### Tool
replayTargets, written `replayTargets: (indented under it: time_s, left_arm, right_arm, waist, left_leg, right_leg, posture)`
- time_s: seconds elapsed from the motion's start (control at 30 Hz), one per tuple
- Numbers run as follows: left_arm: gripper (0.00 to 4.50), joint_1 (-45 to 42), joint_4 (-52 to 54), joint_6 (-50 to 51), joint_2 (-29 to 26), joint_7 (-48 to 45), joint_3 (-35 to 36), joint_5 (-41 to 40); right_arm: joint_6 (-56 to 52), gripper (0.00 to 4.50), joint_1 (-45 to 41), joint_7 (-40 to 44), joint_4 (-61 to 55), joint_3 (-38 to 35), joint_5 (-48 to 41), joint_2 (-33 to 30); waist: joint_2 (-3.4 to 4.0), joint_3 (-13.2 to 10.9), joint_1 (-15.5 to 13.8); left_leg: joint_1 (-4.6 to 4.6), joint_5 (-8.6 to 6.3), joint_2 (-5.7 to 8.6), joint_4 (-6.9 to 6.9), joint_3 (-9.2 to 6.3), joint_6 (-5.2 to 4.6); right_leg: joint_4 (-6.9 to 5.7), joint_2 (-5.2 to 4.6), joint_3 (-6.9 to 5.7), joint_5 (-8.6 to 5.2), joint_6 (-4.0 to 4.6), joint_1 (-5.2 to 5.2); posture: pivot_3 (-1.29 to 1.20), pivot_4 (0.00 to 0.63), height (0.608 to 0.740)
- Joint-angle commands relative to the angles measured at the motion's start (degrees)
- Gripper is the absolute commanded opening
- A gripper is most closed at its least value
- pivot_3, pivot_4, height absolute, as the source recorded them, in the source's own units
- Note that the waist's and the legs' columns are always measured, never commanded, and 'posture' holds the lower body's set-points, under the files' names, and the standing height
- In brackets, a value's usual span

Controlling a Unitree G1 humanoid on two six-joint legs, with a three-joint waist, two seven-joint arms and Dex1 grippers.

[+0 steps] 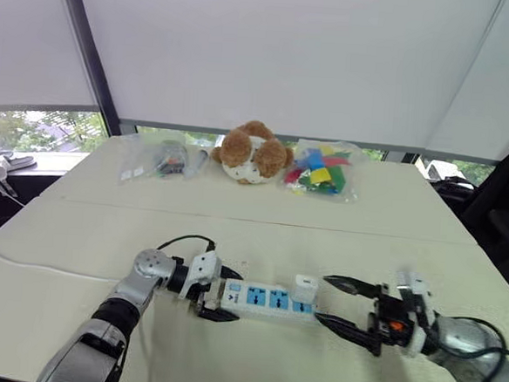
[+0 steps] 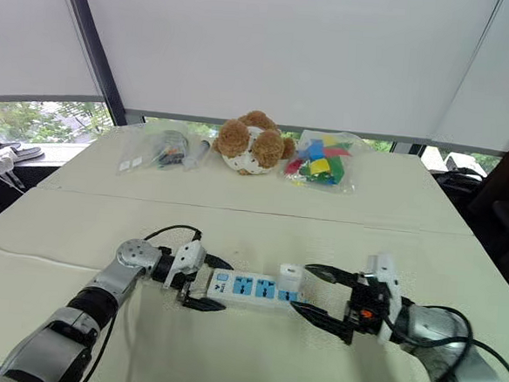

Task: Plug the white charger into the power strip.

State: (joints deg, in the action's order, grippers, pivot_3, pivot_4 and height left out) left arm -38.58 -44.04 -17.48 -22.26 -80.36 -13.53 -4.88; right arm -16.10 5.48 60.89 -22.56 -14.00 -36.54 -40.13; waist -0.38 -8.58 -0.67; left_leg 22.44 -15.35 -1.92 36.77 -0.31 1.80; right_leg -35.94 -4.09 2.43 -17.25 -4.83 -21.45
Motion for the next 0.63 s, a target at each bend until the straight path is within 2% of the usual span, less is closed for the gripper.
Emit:
replayTargets:
  time_s: [0.03,0.17,0.4,0.53,0.63]
  left_arm:
    - [4.42,2.2,1.2,1.5,-0.6,1.8,0.7,0.2]
    - [4.42,3.7,6.0,3.6,-3.8,1.9,2.5,-0.7]
    - [4.42,9.0,20.3,12.4,-14.7,1.9,7.3,-4.7]
    - [4.42,13.8,29.9,26.8,-19.1,6.2,14.6,-11.7]
    - [4.42,20.5,38.3,34.4,-20.3,10.9,18.9,-15.0]
  right_arm:
    - [-1.5,3.72,2.7,-1.1,-3.2,-6.5,-2.8,-2.1]
    - [-2.4,3.72,7.1,-0.2,-3.7,-9.9,-3.3,-3.5]
    - [-0.8,3.72,9.6,1.1,0.9,-11.0,-1.6,-3.4]
    - [-0.9,3.72,10.9,1.0,3.2,-12.8,-1.8,-3.3]
    - [-1.7,3.72,10.9,-0.6,4.0,-13.1,-2.5,-2.1]
  waist:
    - [-0.17,-0.2,0.1]
    - [-0.49,-0.6,0.2]
    - [-0.81,-1.1,1.5]
    - [-0.67,-1.2,1.3]
    - [-0.58,-1.3,1.3]
  left_leg:
    - [0.0,0.0,0.0,0.0,0.01,0.0]
    - [0.0,0.0,-0.04,0.0,-0.05,0.0]
    - [0.0,0.0,-0.64,-0.57,-0.04,0.0]
    - [0.23,0.0,-0.9,-0.76,-0.08,0.0]
    - [0.3,-0.01,-0.98,-0.78,-0.13,0.0]
  right_leg:
    - [0.01,0.0,0.0,-0.01,-0.09,0.0]
    - [0.0,0.03,0.0,0.02,-0.66,-0.01]
    - [-0.09,0.59,0.07,0.06,-0.75,-0.47]
    - [-0.26,0.95,0.03,0.16,-0.95,-0.88]
    - [-0.27,1.08,0.03,0.1,-1.08,-0.94]
  posture:
    - [0.0,0.15,0.739]
    - [0.0,0.15,0.739]
    - [0.0,0.15,0.739]
    - [0.0,0.15,0.739]
    - [0.0,0.15,0.739]
